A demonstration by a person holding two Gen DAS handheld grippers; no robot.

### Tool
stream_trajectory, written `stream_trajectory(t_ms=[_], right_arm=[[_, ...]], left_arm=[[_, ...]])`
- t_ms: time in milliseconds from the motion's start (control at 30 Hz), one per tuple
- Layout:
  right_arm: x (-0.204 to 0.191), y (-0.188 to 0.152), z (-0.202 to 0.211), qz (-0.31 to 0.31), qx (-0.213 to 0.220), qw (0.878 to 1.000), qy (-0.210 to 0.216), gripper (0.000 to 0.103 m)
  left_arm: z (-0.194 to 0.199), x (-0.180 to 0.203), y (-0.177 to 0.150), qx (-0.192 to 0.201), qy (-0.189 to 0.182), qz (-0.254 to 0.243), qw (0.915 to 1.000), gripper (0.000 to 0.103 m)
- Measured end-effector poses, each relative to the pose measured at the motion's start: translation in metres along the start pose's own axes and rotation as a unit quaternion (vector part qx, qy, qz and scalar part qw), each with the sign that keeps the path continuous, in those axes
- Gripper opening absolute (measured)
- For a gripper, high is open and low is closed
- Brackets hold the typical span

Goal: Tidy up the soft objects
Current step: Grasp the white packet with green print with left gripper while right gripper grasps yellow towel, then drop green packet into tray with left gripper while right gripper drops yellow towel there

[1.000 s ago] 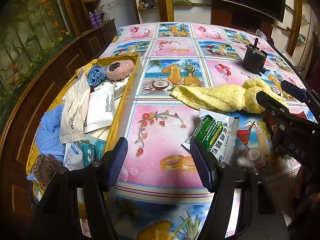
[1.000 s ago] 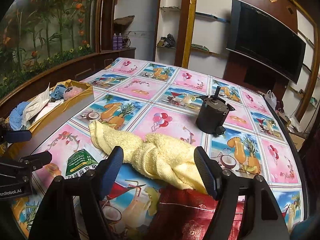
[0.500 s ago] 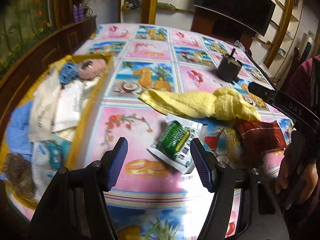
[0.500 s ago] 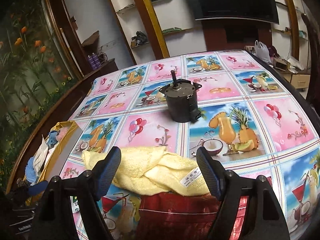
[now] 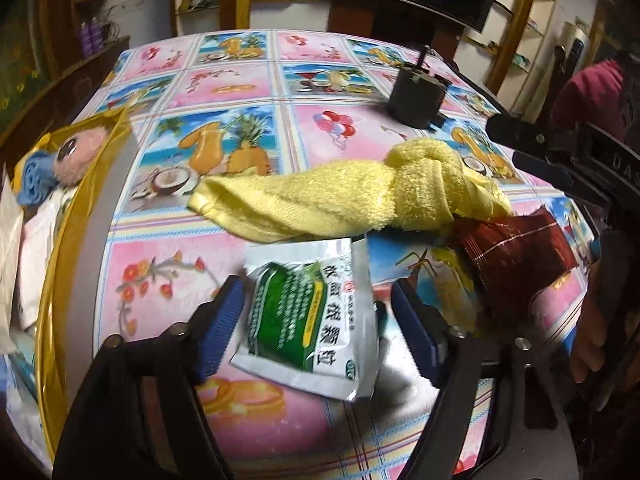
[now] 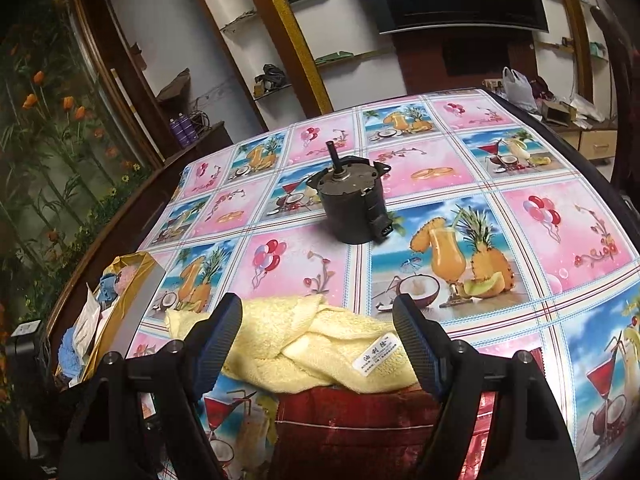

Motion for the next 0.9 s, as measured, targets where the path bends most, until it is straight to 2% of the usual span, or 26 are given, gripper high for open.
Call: stream_trajectory(t_ms=[167,300,333,367,400,467,567,633,733,900], right_arm=[[0.004,0.0,-0.001,-0.005,-0.001,1.0,-0.008,0.078],[0.002,-0.001,-0.002,0.004,0.0,1.0,-0.009,0.078],[0.0,-0.001,-0.002,0.007,-0.001,1.0,-0.007,0.078],[-0.002,-0.002,-0.002,0.011,-0.002,1.0,-0.003,0.078],[-0.004,-0.003,-0.002,0.016,-0.003,1.0,0.002,0.078],[-0.011,-0.004,-0.002,0.017,-0.013,0.999,0.026,0.078],[-0.028,-0.001,-0.005,0.019,-0.058,0.996,0.071,0.078],[-0.044,0.003,-0.011,0.046,-0.085,0.991,0.091,0.078],[-0.066,0.002,-0.028,0.13,-0.12,0.982,0.073,0.078],[-0.097,-0.024,-0.058,0.271,-0.162,0.948,0.042,0.078]], left_arm=[[-0.012,0.01,0.003,-0.002,0.018,-0.047,0.9987,0.088],[-0.012,0.002,0.006,0.003,0.03,-0.025,0.9992,0.088],[-0.009,0.001,0.005,0.007,0.035,-0.022,0.9991,0.077],[-0.007,0.0,0.003,0.009,0.041,-0.025,0.9988,0.059],[-0.003,0.0,0.002,0.01,0.032,-0.022,0.9992,0.054],[0.004,-0.005,-0.002,0.007,0.012,-0.006,0.9999,0.052],[0.013,-0.011,-0.006,0.007,-0.002,0.011,0.9999,0.052],[0.021,-0.018,-0.009,0.01,-0.02,0.039,0.999,0.052],[0.042,-0.024,-0.01,0.027,-0.038,0.067,0.9966,0.052],[0.085,-0.032,-0.012,0.06,-0.046,0.087,0.9933,0.052]])
Point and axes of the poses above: each gripper's, at about its wrist camera, not at the fingertips, and z roughly against the way its jaws point, x to its right, y to its top, the point moved 2 cm from there along -z, roughly the way its jaws point, and after that the axes turned 10 degrees about x, right-handed, at the moved point
